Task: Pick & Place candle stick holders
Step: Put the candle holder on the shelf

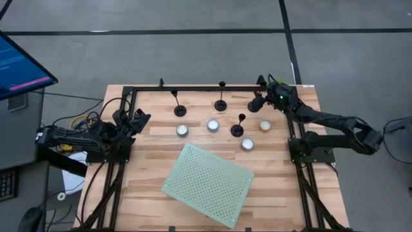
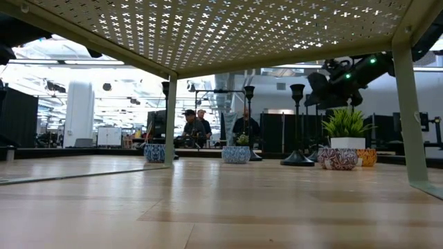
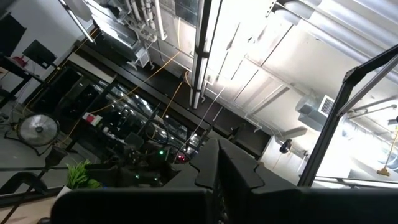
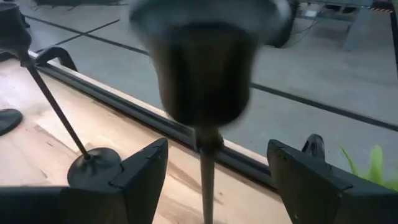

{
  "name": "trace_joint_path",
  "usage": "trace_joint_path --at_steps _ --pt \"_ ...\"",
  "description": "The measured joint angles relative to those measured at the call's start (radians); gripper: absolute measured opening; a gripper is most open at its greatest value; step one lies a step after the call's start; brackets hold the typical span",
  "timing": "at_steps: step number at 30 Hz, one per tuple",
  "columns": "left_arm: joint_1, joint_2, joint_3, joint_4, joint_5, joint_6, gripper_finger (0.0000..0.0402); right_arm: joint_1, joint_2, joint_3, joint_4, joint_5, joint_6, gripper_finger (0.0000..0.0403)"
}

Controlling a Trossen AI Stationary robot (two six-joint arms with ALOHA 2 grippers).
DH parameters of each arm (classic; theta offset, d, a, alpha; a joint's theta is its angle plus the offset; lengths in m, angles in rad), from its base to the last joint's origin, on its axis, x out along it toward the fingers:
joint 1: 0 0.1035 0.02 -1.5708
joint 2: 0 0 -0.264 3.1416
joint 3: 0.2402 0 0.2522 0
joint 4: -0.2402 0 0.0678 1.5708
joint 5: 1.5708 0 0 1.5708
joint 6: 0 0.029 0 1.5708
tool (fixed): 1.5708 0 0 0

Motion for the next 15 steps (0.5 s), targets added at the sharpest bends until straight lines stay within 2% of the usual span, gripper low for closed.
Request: trace_joint_path --at_steps 3,5,11,12,15 --pt "0.0 0.0 0.0 0.0 0.0 0.0 0.001 -0.005 0.03 0.033 -0.028 -0.024 -0.002 0.0227" --pt "0.0 0.0 0.0 0.0 0.0 0.0 0.001 -0.006 0.04 0.043 -0.032 -0.026 -0.001 0.019" --pt "0.0 0.0 0.0 0.0 0.0 0.0 0.001 -0.006 0.028 0.049 -0.062 -0.027 -0.001 0.0032" --pt "0.0 0.0 0.0 0.0 0.0 0.0 0.001 -0.007 0.02 0.049 -0.068 -0.026 -0.001 0.0017" --pt "0.0 0.0 0.0 0.0 0.0 0.007 0.0008 -0.008 -0.008 0.049 -0.081 -0.009 0.003 0.0008"
